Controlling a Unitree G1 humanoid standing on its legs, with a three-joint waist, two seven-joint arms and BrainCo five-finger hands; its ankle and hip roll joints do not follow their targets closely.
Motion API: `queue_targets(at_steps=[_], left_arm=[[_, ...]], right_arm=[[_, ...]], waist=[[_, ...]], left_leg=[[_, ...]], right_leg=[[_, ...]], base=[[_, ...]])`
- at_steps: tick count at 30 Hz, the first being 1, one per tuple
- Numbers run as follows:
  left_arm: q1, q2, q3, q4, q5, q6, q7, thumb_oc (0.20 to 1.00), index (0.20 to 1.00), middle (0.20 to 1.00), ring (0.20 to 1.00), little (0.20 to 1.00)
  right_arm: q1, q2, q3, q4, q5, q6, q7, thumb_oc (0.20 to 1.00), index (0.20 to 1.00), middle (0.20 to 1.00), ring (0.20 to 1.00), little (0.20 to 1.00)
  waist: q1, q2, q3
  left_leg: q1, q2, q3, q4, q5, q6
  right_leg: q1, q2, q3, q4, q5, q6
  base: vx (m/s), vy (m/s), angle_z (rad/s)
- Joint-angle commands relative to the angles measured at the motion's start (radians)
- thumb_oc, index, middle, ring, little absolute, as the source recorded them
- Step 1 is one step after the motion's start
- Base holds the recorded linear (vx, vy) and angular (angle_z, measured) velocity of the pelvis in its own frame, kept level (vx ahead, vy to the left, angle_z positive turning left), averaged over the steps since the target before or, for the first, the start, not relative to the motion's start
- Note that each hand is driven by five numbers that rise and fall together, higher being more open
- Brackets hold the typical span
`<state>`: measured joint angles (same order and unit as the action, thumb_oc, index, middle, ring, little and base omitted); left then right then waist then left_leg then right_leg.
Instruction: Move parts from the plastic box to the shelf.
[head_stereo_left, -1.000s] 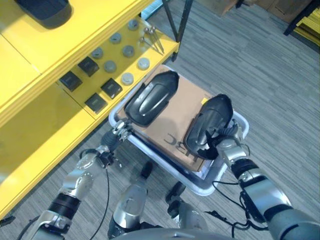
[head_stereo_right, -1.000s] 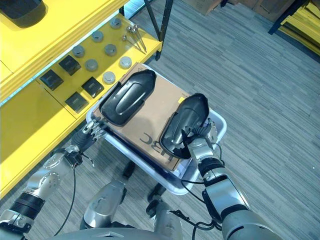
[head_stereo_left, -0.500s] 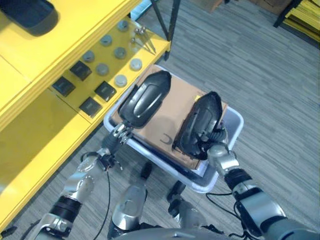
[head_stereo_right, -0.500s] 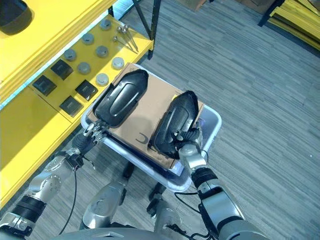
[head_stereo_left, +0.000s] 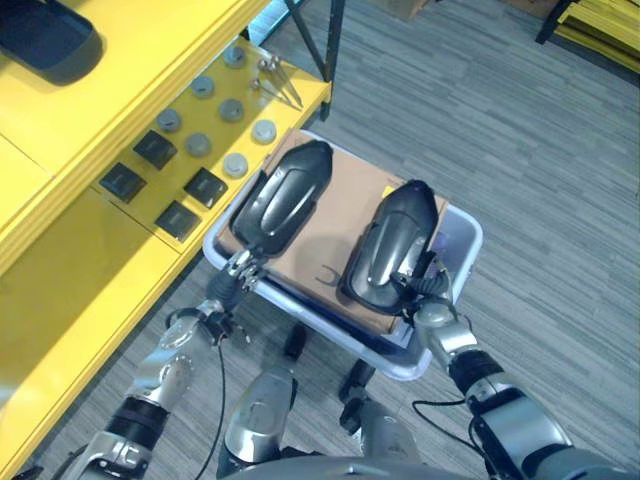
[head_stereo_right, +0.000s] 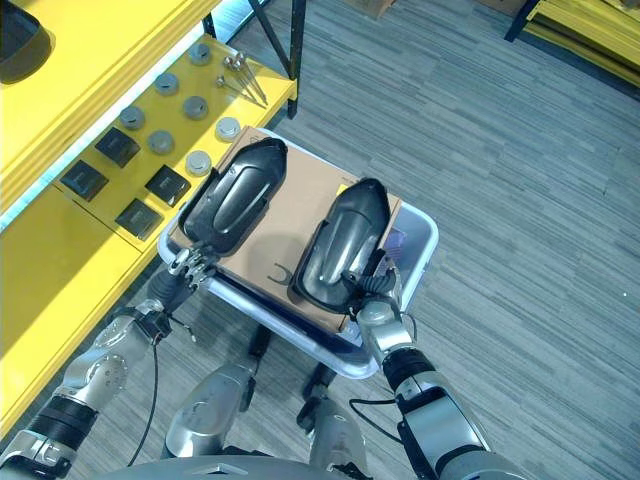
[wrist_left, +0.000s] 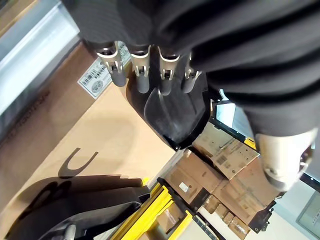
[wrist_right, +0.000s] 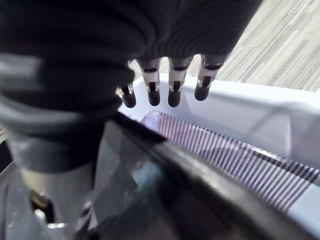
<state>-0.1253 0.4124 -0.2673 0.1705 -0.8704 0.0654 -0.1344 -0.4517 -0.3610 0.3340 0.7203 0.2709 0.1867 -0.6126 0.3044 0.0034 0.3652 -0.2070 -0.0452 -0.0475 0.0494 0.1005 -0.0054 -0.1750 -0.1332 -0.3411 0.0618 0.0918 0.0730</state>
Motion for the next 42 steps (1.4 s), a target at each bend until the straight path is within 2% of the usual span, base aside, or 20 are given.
queue_targets(at_steps=[1, 6, 7, 8, 12, 19, 22, 26, 30, 33, 36, 42], left_arm=[[-0.001, -0.003, 0.035, -0.049, -0.007, -0.052, 0.002, 1.000, 1.000, 1.000, 1.000, 1.000], [-0.005, -0.006, 0.030, -0.045, -0.005, -0.055, 0.002, 1.000, 1.000, 1.000, 1.000, 1.000], [-0.008, -0.006, 0.030, -0.043, -0.005, -0.055, 0.001, 1.000, 1.000, 1.000, 1.000, 1.000], [-0.010, -0.005, 0.029, -0.043, -0.004, -0.053, 0.002, 1.000, 1.000, 1.000, 1.000, 1.000], [-0.019, -0.008, 0.023, -0.034, -0.001, -0.050, -0.001, 1.000, 1.000, 1.000, 1.000, 1.000], [-0.020, -0.010, 0.023, -0.040, 0.004, -0.047, -0.003, 1.000, 1.000, 1.000, 1.000, 1.000], [0.001, -0.008, 0.028, -0.049, 0.019, -0.046, -0.023, 1.000, 1.000, 1.000, 1.000, 1.000], [0.038, -0.003, 0.040, -0.095, 0.032, -0.036, -0.041, 1.000, 1.000, 1.000, 1.000, 1.000], [0.040, 0.007, 0.064, -0.161, 0.046, 0.048, -0.078, 1.000, 1.000, 1.000, 1.000, 1.000], [-0.020, -0.009, 0.045, -0.143, 0.070, 0.129, -0.063, 1.000, 1.000, 1.000, 1.000, 1.000], [-0.108, -0.042, 0.000, -0.054, 0.101, 0.201, -0.053, 1.000, 1.000, 1.000, 1.000, 1.000], [-0.266, -0.097, -0.080, 0.119, 0.194, 0.197, -0.002, 1.000, 1.000, 1.000, 1.000, 1.000]], right_arm=[[-0.019, 0.002, 0.022, -0.059, -0.017, -0.026, 0.007, 1.000, 1.000, 1.000, 1.000, 1.000], [-0.018, 0.016, 0.022, -0.038, 0.041, -0.041, 0.032, 1.000, 1.000, 1.000, 1.000, 1.000], [-0.020, 0.017, 0.021, -0.036, 0.060, -0.043, 0.040, 0.583, 0.583, 0.583, 0.583, 0.583], [-0.021, 0.023, 0.020, -0.031, 0.085, -0.047, 0.049, 0.200, 0.200, 0.200, 0.200, 0.200], [-0.033, 0.039, 0.019, -0.010, 0.149, -0.067, 0.070, 0.200, 0.200, 0.200, 0.200, 0.200], [-0.032, 0.046, 0.015, -0.005, 0.162, -0.080, 0.063, 0.200, 0.200, 0.200, 0.200, 0.200], [0.003, 0.042, 0.008, -0.034, 0.124, -0.111, 0.045, 0.200, 0.200, 0.200, 0.200, 0.200], [0.057, 0.016, -0.027, -0.176, 0.055, -0.132, 0.006, 0.200, 0.200, 0.200, 0.200, 0.200], [0.055, -0.047, -0.040, -0.345, -0.098, -0.061, 0.075, 0.200, 0.200, 0.200, 0.200, 0.200], [-0.008, -0.058, -0.008, -0.356, -0.128, -0.005, 0.136, 0.200, 0.200, 0.200, 0.200, 0.200], [-0.065, -0.053, 0.033, -0.311, -0.171, 0.020, 0.214, 0.200, 0.200, 0.200, 0.200, 0.200], [-0.147, -0.020, 0.124, -0.232, -0.173, 0.045, 0.277, 0.200, 0.200, 0.200, 0.200, 0.200]], waist=[[0.017, -0.043, -0.007], [0.018, -0.040, -0.002], [0.018, -0.039, -0.001], [0.019, -0.039, 0.000], [0.021, -0.039, 0.003], [0.018, -0.036, 0.000], [0.013, -0.036, -0.021], [-0.003, -0.032, -0.076], [-0.016, -0.021, -0.160], [-0.027, -0.015, -0.220], [-0.049, -0.005, -0.264], [-0.098, 0.005, -0.306]], left_leg=[[-0.073, -0.009, -0.047, 0.020, -0.042, 0.008], [-0.077, -0.011, -0.050, 0.025, -0.042, 0.008], [-0.079, -0.011, -0.050, 0.026, -0.042, 0.008], [-0.081, -0.011, -0.050, 0.028, -0.043, 0.008], [-0.087, -0.013, -0.052, 0.033, -0.042, 0.007], [-0.082, -0.014, -0.047, 0.033, -0.044, 0.008], [-0.055, -0.010, -0.041, 0.020, -0.047, 0.010], [0.001, -0.005, -0.040, -0.011, -0.048, 0.014], [0.086, 0.000, -0.046, -0.052, -0.047, 0.014], [0.136, 0.009, -0.041, -0.078, -0.043, 0.008], [0.184, 0.018, -0.033, -0.102, -0.041, 0.003], [0.217, 0.035, -0.005, -0.097, -0.047, -0.009]], right_leg=[[0.106, -0.086, 0.042, -0.045, -0.009, 0.119], [0.103, -0.088, 0.042, -0.044, -0.007, 0.119], [0.102, -0.089, 0.041, -0.042, -0.008, 0.119], [0.101, -0.089, 0.041, -0.041, -0.008, 0.119], [0.099, -0.091, 0.039, -0.041, -0.007, 0.118], [0.099, -0.092, 0.040, -0.041, -0.006, 0.118], [0.118, -0.093, 0.040, -0.048, -0.006, 0.120], [0.148, -0.091, 0.047, -0.053, -0.010, 0.121], [0.198, -0.090, 0.055, -0.063, -0.016, 0.120], [0.227, -0.084, 0.063, -0.073, -0.018, 0.116], [0.251, -0.077, 0.075, -0.080, -0.023, 0.111], [0.258, -0.067, 0.097, -0.079, -0.021, 0.103]], base=[[0.00, 0.000, 0.00], [0.00, 0.000, 0.00], [0.00, 0.000, 0.00], [0.00, 0.000, 0.00], [0.00, 0.000, 0.00], [0.00, 0.000, 0.00], [0.05, -0.040, -0.02], [0.09, -0.037, -0.07], [0.17, -0.035, -0.08], [0.16, -0.033, -0.06], [0.12, -0.048, -0.12], [0.04, -0.056, -0.22]])
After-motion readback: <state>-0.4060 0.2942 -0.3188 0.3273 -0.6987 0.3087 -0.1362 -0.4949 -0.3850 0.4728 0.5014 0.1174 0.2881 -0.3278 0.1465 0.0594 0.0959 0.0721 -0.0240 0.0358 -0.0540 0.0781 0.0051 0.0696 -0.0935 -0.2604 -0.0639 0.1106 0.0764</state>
